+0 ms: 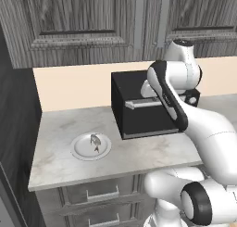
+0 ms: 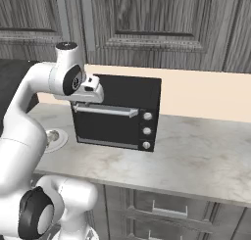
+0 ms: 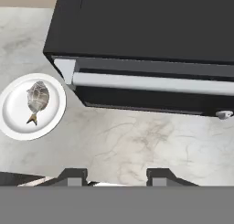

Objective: Place the fish on the top rack of the oven, and slide the tray back inside. Close the oven door.

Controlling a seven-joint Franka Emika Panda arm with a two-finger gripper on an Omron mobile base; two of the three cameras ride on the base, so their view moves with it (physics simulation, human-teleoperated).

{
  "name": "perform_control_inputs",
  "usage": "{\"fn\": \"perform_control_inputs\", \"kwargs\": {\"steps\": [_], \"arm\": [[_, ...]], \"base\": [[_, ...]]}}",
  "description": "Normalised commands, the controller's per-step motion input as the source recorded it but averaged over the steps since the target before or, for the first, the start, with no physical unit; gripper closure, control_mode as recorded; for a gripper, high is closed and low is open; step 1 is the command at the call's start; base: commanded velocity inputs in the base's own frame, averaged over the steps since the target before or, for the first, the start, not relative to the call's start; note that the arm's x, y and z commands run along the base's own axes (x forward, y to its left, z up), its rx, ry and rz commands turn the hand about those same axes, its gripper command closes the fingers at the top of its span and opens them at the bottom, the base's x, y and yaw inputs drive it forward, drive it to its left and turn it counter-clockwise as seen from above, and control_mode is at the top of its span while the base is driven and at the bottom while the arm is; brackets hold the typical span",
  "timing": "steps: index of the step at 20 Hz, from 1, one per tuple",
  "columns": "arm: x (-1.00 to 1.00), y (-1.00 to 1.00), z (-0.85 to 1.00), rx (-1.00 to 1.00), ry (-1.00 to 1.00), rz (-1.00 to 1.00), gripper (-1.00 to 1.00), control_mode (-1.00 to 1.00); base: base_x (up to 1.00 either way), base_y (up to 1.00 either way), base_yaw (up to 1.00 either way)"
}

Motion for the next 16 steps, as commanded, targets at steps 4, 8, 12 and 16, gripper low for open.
{"fn": "perform_control_inputs", "kwargs": {"steps": [4,8,12,16], "arm": [[-0.24,0.15,-0.34,0.0,-0.07,-0.03,-1.0,-1.0],[-0.29,0.78,-0.61,0.0,-0.13,-0.03,-1.0,-1.0],[-0.15,0.83,-0.42,0.0,-0.13,-0.04,-1.0,-1.0],[0.0,0.67,-0.23,0.01,-0.01,-0.05,-1.0,-1.0]], "base": [[0.0,0.0,0.0],[0.0,0.0,0.0],[0.0,0.0,0.0],[0.0,0.0,0.0]]}}
